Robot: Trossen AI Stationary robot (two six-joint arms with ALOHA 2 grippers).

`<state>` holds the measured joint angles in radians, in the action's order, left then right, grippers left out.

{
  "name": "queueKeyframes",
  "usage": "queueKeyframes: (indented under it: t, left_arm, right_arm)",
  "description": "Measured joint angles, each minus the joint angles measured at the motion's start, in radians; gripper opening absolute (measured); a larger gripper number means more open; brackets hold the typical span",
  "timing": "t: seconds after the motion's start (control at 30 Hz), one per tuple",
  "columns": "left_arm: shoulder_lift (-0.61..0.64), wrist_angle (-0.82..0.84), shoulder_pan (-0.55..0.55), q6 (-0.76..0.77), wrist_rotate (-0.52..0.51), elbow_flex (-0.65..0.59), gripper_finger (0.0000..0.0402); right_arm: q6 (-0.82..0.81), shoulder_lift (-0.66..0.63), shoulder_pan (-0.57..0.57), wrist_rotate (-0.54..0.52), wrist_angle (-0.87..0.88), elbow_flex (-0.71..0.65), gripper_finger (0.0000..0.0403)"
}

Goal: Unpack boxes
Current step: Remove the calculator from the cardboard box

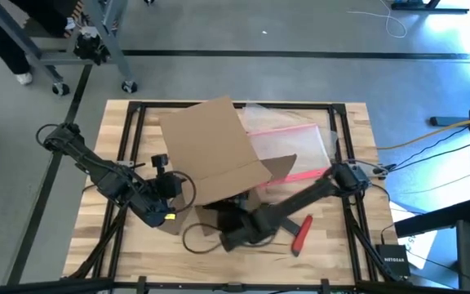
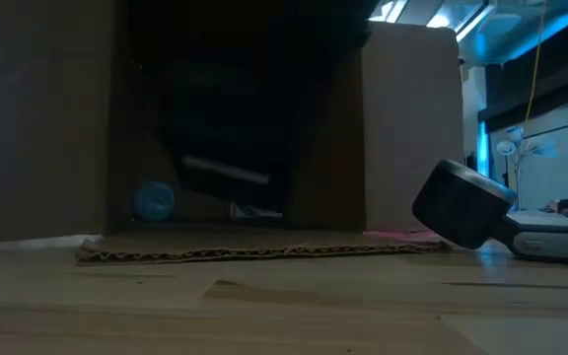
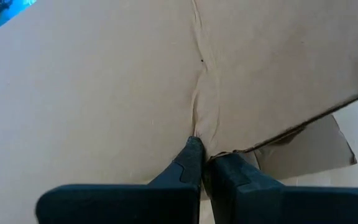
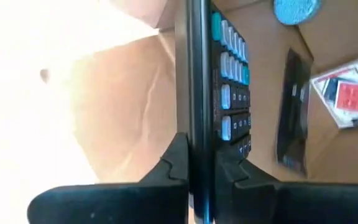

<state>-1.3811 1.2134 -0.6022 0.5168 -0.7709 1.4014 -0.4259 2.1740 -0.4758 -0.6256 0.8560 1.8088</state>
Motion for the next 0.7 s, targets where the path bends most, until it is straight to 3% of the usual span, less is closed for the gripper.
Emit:
queueKeyframes:
  t: [0.27, 0.57, 0.7]
  left_arm:
    - [0.001, 0.001, 0.000, 0.000, -0.009, 0.000, 0.0004]
    - [0.001, 0.001, 0.000, 0.000, -0.014, 0.000, 0.0004]
    - [0.001, 0.001, 0.000, -0.008, -0.014, 0.000, 0.0004]
  right_arm:
    - [-0.265, -0.141, -0.157, 0.030, 0.235, 0.000, 0.0019]
    - [-0.765, -0.177, -0.277, 0.057, 0.694, -0.002, 0.0025]
    - [-0.823, -0.178, -0.293, 0.089, 0.715, -0.034, 0.0024]
